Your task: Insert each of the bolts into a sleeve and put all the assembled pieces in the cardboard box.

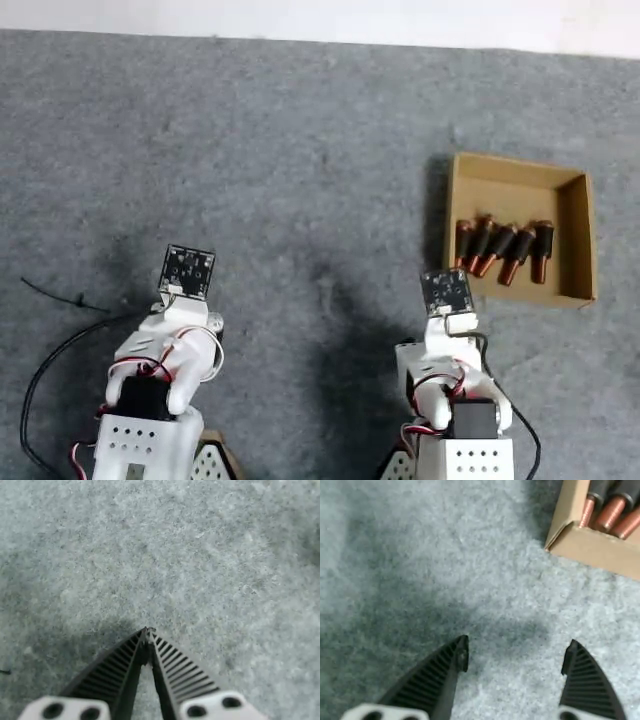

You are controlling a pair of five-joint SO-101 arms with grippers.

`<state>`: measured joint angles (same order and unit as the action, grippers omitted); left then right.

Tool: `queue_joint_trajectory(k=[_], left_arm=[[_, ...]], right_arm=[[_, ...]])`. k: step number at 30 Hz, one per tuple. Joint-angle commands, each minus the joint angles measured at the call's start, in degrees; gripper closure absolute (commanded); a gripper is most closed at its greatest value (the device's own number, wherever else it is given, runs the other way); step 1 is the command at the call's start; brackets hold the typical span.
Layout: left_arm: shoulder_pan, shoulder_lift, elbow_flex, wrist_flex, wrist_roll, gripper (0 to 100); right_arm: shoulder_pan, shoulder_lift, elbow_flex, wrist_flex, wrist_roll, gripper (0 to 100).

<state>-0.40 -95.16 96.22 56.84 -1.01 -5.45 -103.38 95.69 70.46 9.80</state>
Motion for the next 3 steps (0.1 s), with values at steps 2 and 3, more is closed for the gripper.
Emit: queue_joint_trajectory(k=[2, 3], left_arm=[[-0.7, -0.6, 1.4, 0.3, 0.6, 99], [-0.7, -0.6, 1.4, 0.3, 0.6, 99]], right_arm=[[-0.4, -0.5, 7.3, 0.3, -0.1, 72.4], [-0.4, -0.5, 7.3, 0.3, -0.1, 72.4]])
